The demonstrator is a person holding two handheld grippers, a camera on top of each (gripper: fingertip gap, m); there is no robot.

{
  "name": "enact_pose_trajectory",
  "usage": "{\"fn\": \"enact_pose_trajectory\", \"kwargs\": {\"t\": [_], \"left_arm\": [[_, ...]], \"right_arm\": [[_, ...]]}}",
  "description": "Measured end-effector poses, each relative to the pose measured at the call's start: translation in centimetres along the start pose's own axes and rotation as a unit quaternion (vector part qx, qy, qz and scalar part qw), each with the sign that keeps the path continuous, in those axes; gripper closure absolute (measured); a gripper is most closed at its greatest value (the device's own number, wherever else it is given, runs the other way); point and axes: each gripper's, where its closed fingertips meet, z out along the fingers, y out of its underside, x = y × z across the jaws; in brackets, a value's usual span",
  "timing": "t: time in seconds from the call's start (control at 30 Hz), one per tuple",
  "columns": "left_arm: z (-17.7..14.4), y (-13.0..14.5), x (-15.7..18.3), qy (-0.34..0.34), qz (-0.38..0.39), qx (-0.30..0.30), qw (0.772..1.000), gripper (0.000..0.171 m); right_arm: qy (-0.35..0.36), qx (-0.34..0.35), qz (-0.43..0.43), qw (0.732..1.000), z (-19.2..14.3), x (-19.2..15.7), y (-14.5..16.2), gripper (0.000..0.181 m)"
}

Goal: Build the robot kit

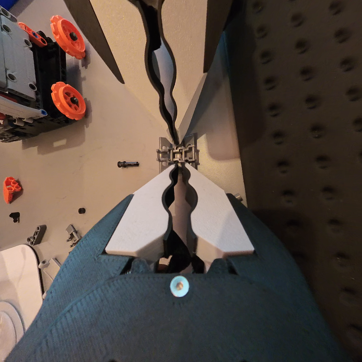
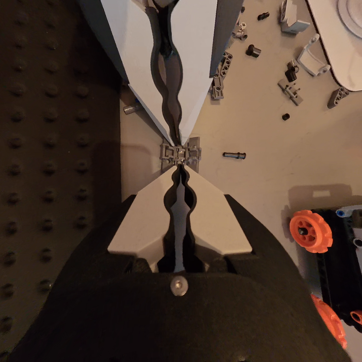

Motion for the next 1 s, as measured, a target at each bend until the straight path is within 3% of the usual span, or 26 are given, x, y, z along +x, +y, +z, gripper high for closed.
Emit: {"fn": "enact_pose_trajectory", "kwargs": {"t": [0.2,0.4,0.67,0.83,1.0], "left_arm": [[0.0,0.0,-0.1,-0.005,0.008,-0.002,1.0,0.168],[0.2,-0.1,0.0,-0.026,0.042,-0.013,0.999,0.171],[0.1,-0.1,0.0,-0.077,0.143,-0.041,0.986,0.171],[-1.3,-1.2,0.2,-0.079,0.11,-0.021,0.991,0.171],[0.0,-0.6,0.1,-0.096,0.106,-0.043,0.989,0.166]], "right_arm": [[0.01,0.022,-0.011,1.0,-0.6,0.5,-1.4,0.181],[0.025,-0.005,-0.031,0.999,0.5,1.1,-1.1,0.181],[0.01,-0.014,-0.022,1.0,0.4,1.0,-1.5,0.181],[0.007,-0.016,-0.002,1.0,0.8,0.7,-1.1,0.181],[-0.002,-0.001,0.029,1.0,0.5,0.6,-1.4,0.181]]}}
